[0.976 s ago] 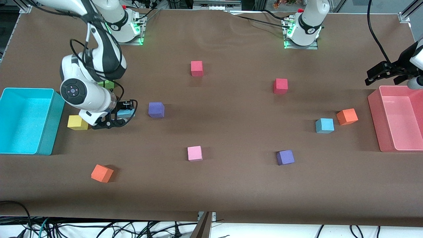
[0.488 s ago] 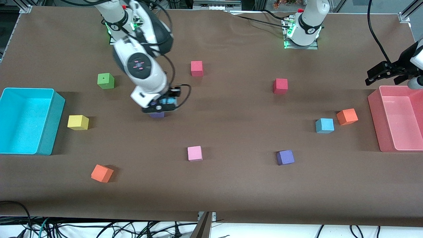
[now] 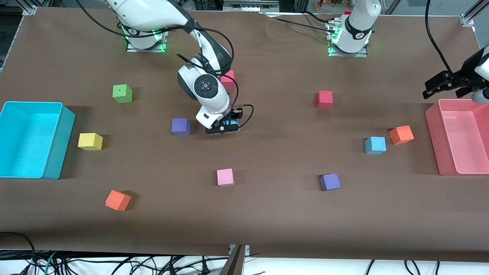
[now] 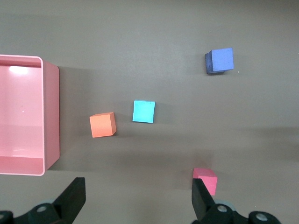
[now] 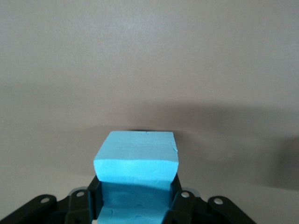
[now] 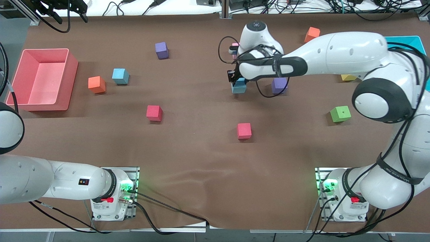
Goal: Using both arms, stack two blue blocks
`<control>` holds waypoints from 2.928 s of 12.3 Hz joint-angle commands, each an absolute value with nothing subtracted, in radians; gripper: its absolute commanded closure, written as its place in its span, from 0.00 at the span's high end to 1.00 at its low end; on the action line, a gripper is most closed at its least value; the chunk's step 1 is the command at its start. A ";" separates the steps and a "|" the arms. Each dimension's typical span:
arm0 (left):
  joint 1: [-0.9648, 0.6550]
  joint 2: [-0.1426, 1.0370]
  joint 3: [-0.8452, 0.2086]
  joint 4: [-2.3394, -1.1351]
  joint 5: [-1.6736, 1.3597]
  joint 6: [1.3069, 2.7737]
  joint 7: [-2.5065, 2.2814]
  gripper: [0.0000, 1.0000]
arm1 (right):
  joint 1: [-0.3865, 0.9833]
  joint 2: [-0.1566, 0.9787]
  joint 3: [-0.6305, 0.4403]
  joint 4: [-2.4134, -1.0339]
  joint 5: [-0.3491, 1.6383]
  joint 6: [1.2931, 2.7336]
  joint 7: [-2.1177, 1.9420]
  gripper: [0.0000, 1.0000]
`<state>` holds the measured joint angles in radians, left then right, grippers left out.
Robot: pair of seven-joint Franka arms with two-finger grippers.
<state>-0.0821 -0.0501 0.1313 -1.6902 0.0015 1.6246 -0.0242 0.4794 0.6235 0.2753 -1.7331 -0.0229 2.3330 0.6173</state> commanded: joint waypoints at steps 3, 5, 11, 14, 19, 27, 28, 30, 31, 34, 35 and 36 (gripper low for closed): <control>-0.074 -0.048 0.130 -1.680 -0.011 1.609 -0.002 1.00 | 0.506 0.652 0.265 -1.712 -0.072 2.341 0.647 0.26; -0.075 -0.045 0.130 -1.683 -0.011 1.611 -0.002 1.00 | 0.525 0.661 0.245 -1.704 -0.074 2.345 0.716 0.55; -0.061 -0.022 0.130 -1.703 -0.011 1.650 -0.017 1.00 | 0.526 0.637 0.247 -1.660 -0.074 2.330 0.706 1.00; -0.058 0.032 0.130 -1.755 0.000 1.756 -0.017 1.00 | 0.517 0.507 0.245 -1.649 -0.066 2.147 0.677 1.00; -0.052 0.070 0.127 -1.873 0.000 1.898 -0.015 1.00 | 0.496 0.309 0.232 -1.663 0.070 1.899 0.391 1.00; -0.064 0.306 0.126 -1.916 -0.008 2.145 0.006 1.00 | 0.351 -0.017 0.143 -2.174 0.611 2.185 -0.390 1.00; -0.063 0.323 0.126 -1.949 -0.008 2.219 0.023 1.00 | 0.351 -0.015 0.143 -2.228 0.700 2.251 -0.497 1.00; -0.061 0.368 0.126 -1.982 -0.012 2.319 0.072 1.00 | 0.362 0.041 0.143 -2.263 0.784 2.357 -0.654 1.00; -0.061 0.388 0.124 -1.982 -0.012 2.328 0.075 1.00 | 0.379 0.098 0.144 -2.260 0.839 2.428 -0.723 1.00; -0.061 0.443 0.121 -1.983 -0.014 2.335 0.075 1.00 | 0.486 0.231 0.143 -2.255 1.255 2.612 -1.095 1.00; -0.060 0.454 0.121 -2.000 -0.015 2.351 0.075 1.00 | 0.495 0.265 0.143 -2.253 1.393 2.621 -1.256 1.00; -0.057 0.454 0.120 -2.023 -0.015 2.373 0.075 1.00 | 0.495 0.303 0.143 -2.252 1.496 2.622 -1.420 1.00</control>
<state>-0.0622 0.4472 0.1221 -1.9909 0.0015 2.3301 0.0451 0.4924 0.2451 0.1444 -2.2691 1.3406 2.6070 -1.1940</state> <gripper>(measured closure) 0.000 0.000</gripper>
